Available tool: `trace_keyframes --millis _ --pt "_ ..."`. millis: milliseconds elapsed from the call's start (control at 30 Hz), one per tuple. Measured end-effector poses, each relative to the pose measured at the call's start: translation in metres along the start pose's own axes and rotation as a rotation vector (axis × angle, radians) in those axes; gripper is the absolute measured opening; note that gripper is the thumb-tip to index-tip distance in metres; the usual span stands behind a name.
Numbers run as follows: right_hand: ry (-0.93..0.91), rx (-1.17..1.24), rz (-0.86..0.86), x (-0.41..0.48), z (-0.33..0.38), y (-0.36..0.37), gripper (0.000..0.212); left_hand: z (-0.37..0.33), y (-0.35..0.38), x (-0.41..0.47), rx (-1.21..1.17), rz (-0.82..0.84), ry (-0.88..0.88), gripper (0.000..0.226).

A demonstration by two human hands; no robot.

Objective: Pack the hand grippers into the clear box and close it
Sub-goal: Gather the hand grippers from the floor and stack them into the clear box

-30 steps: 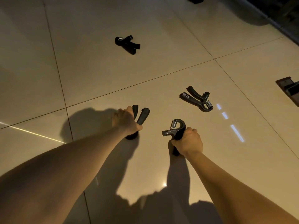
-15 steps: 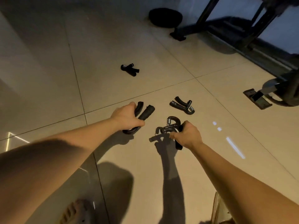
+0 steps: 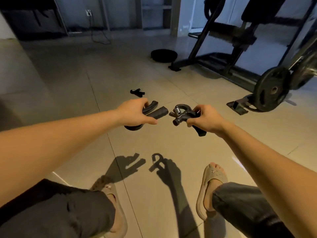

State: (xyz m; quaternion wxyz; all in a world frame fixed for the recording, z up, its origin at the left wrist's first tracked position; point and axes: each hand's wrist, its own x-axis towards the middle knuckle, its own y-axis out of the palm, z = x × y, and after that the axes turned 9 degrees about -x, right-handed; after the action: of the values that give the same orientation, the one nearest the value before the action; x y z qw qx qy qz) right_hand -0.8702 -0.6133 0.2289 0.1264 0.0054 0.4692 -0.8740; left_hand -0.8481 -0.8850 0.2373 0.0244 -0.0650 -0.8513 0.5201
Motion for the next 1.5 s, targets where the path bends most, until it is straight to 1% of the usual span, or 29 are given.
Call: trace_keyframes --millis 167,300,467,600,733,867,967,1100,1233,1367,1500 --pt "-0.066 -0.012 -0.029 -0.109 0.009 -0.032 0.033 -0.063 -0.02 -0.097 0.103 0.024 0.137 0.063" --pt "-0.131 -0.075 -0.063 -0.202 0.011 -0.05 0.033 -0.111 -0.023 -0.172 0.112 0.05 0.21 0.059" --pt "-0.086 -0.087 -0.122 -0.323 0.003 -0.068 0.031 -0.172 -0.005 -0.257 0.065 0.11 0.334 0.055" --pt "-0.005 -0.096 -0.171 -0.417 -0.02 -0.078 0.033 -0.221 0.029 -0.31 0.012 0.181 0.436 0.058" --pt "0.096 -0.137 -0.22 -0.512 -0.044 -0.091 0.03 -0.288 0.07 -0.355 0.009 0.26 0.539 0.056" --pt "0.243 -0.19 -0.244 -0.613 -0.077 -0.104 0.031 -0.355 0.109 -0.405 -0.07 0.398 0.608 0.055" --pt "0.347 -0.195 -0.239 -0.696 -0.103 -0.114 0.032 -0.408 0.138 -0.448 -0.072 0.494 0.69 0.055" --pt "0.503 -0.233 -0.227 -0.804 -0.135 -0.125 0.031 -0.481 0.178 -0.513 -0.035 0.572 0.832 0.055" --pt "0.646 -0.2 -0.236 -0.921 -0.174 -0.129 0.03 -0.555 0.226 -0.583 -0.006 0.657 0.959 0.053" --pt "0.742 -0.087 -0.253 -1.032 -0.224 -0.118 0.037 -0.616 0.277 -0.646 0.145 0.669 1.092 0.054" --pt "0.784 -0.064 -0.25 -1.117 -0.263 -0.112 0.041 -0.664 0.307 -0.706 0.254 0.662 1.164 0.064"
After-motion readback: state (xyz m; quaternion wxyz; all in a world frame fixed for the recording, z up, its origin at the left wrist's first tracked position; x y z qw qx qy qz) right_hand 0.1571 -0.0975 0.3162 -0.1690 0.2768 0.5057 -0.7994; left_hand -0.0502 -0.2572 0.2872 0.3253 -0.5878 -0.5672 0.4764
